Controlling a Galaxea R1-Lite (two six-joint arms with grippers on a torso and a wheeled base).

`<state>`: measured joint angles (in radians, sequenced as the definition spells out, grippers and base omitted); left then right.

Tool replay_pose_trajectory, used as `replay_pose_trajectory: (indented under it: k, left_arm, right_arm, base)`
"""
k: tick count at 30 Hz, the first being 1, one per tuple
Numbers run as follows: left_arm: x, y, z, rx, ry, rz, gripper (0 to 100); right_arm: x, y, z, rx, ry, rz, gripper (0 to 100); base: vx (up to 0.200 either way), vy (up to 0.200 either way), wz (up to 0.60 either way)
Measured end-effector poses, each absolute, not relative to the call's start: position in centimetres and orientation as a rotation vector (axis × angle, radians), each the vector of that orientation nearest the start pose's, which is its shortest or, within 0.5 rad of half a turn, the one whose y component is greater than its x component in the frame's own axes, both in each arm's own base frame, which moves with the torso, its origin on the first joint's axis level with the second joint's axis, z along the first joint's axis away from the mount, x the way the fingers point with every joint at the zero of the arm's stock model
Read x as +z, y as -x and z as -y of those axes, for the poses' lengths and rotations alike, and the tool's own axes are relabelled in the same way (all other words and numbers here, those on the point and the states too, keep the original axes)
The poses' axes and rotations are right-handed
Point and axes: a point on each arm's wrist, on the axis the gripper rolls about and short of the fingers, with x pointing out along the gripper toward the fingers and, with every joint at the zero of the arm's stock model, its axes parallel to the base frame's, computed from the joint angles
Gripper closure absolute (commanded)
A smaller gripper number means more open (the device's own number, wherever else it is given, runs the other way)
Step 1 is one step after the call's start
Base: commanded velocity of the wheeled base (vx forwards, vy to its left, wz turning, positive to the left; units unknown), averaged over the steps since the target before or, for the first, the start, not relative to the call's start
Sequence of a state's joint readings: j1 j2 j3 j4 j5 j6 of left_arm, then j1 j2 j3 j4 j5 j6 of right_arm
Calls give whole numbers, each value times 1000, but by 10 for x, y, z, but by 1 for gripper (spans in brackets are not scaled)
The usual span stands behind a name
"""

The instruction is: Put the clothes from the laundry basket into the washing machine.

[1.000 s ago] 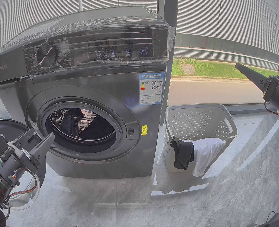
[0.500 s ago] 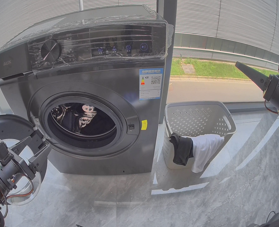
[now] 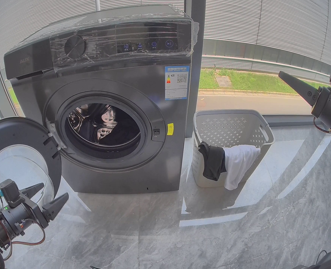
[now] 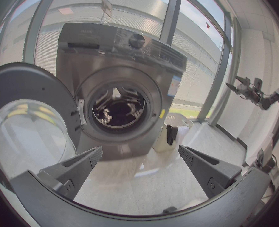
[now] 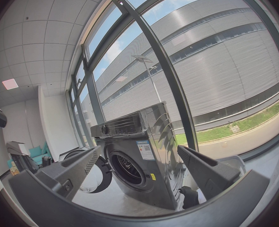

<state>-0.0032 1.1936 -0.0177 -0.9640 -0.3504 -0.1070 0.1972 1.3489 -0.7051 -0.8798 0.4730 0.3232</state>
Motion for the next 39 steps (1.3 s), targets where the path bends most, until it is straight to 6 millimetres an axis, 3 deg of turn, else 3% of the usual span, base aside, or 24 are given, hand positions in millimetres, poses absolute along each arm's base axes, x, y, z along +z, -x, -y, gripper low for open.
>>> replay_pose_trajectory:
  k: [5, 10, 22, 29, 39]
  left_arm:
    - [116, -118, 10, -395, 77, -313, 0]
    - [110, -116, 11, -424, 9, -363, 0]
    - [98, -137, 12, -427, -34, -502, 0]
    - [92, -140, 16, -452, -34, -551, 0]
    - [91, -147, 17, -464, -32, -564, 0]
  right_arm:
    - [270, -215, -52, 669, -277, 127, 0]
    - [268, -219, -52, 660, -278, 115, 0]
    - [253, -235, -49, 581, -247, 73, 0]
    - [226, -254, -41, 485, -151, -44, 0]
    - [190, -276, -48, 492, -111, -183, 0]
  base:
    - [0, 0, 0]
    - [0, -200, 0]
    - [0, -200, 0]
    - [0, -200, 0]
    - [0, -200, 0]
